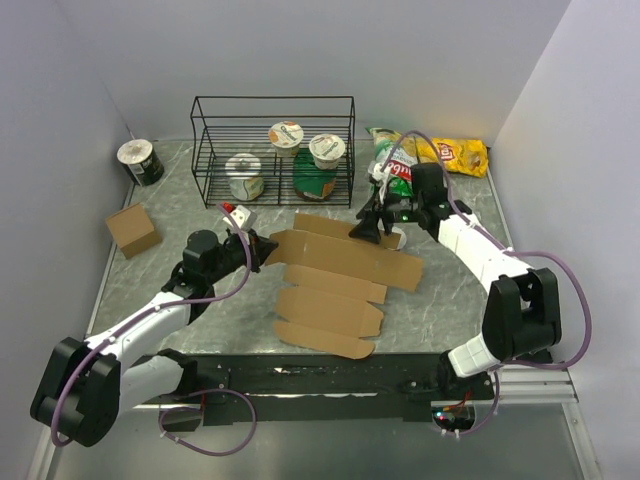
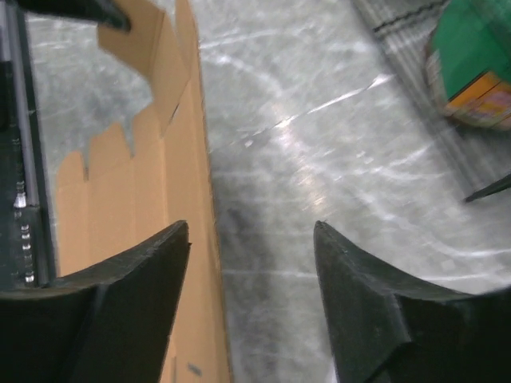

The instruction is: Fold the paper box

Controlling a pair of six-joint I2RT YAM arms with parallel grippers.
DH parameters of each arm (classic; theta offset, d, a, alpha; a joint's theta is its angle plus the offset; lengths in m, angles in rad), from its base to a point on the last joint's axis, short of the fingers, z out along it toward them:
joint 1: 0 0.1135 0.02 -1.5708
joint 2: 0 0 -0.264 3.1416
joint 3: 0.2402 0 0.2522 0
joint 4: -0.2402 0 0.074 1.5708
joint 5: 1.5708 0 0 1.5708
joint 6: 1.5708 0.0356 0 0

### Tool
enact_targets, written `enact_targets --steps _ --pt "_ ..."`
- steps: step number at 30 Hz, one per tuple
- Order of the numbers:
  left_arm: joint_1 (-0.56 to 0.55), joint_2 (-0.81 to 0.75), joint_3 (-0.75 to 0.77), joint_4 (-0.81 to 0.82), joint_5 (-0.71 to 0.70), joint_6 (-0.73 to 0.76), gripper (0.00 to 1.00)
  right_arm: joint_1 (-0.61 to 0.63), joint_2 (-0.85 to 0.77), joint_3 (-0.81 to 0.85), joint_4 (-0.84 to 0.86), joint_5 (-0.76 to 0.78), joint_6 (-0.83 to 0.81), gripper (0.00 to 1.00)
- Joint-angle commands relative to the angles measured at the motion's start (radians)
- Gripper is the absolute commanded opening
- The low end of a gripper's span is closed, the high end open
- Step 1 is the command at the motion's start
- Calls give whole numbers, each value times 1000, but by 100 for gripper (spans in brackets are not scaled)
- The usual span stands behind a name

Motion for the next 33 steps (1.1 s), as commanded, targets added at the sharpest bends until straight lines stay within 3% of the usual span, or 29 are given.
enact_targets --steps 1,6,15,21,23,24,25,26,29,33 --pt "-5 -18 29 31 -16 20 1 3 -39 -64 49 -36 32 65" --pt "-7 7 44 14 -44 6 1 28 -92 -121 112 22 68 44" --pt "-5 71 84 -38 -104 -28 1 192 -286 -376 408 414 52 24" --pt "-4 96 95 -8 -96 -65 6 250 -335 -453 448 519 24 16" --pt "-2 108 112 -4 -87 -74 18 255 -329 -450 433 525 19 12" --pt "0 112 121 -15 -88 -75 43 261 -321 -442 417 525 19 11" --pt "4 116 130 -21 -91 -74 53 264 -318 -440 413 530 19 10" --pt "7 116 149 -26 -97 -68 75 266 -314 -437 406 533 21 9" --pt "44 91 176 -37 -101 -61 91 264 -298 -425 387 542 21 4" --pt "101 45 158 40 2 -63 98 266 -295 -416 382 547 18 3"
